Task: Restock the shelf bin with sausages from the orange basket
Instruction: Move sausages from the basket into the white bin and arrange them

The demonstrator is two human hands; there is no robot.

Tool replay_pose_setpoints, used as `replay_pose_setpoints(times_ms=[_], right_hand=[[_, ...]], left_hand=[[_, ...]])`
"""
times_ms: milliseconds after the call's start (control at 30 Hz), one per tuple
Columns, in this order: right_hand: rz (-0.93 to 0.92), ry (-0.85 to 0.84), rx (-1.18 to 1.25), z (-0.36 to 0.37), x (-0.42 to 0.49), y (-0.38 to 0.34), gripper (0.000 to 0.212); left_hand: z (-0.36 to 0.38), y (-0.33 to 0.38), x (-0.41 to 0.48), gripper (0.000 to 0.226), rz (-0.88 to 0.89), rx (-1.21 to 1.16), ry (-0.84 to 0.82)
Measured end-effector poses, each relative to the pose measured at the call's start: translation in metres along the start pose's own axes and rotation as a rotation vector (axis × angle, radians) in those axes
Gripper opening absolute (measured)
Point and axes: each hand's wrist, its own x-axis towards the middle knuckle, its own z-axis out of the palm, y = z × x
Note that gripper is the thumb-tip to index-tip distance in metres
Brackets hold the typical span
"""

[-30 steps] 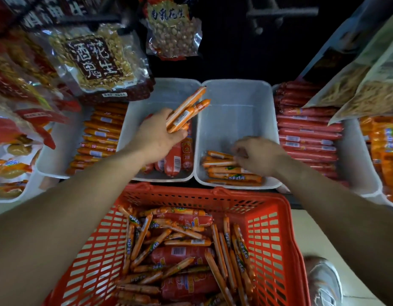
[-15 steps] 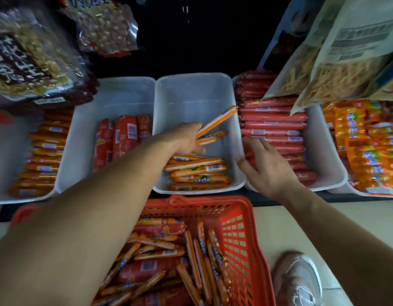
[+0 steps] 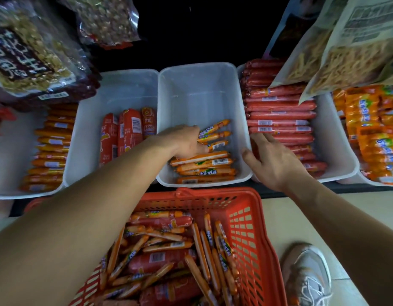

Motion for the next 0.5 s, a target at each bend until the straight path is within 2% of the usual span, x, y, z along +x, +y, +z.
replay_pose_setpoints(times_ms=[100,233,400,500], right_hand=[[-0.002,-0.004,0.006,0.0,-0.001,0.0,0.049],[-0.003,-0.003,0.041,0.0,-0.002,0.0,0.044],[-0.01,-0.013,0.061,0.0,-0.002,0.0,0.046],[-0.007,-0.016,0.06,-0.001,-0.002,0.0,0.048]], left_hand=[[0.01,0.002,0.003,0.066,0.022,-0.081,0.014],[0.016,0.001,0.005,0.066,0.025,-0.298,0.147],[0.019,-0.001,0.009,0.051,0.048,-0.424,0.243],[0.021,0.002,0.006,0.043,0.023,-0.342,0.255]])
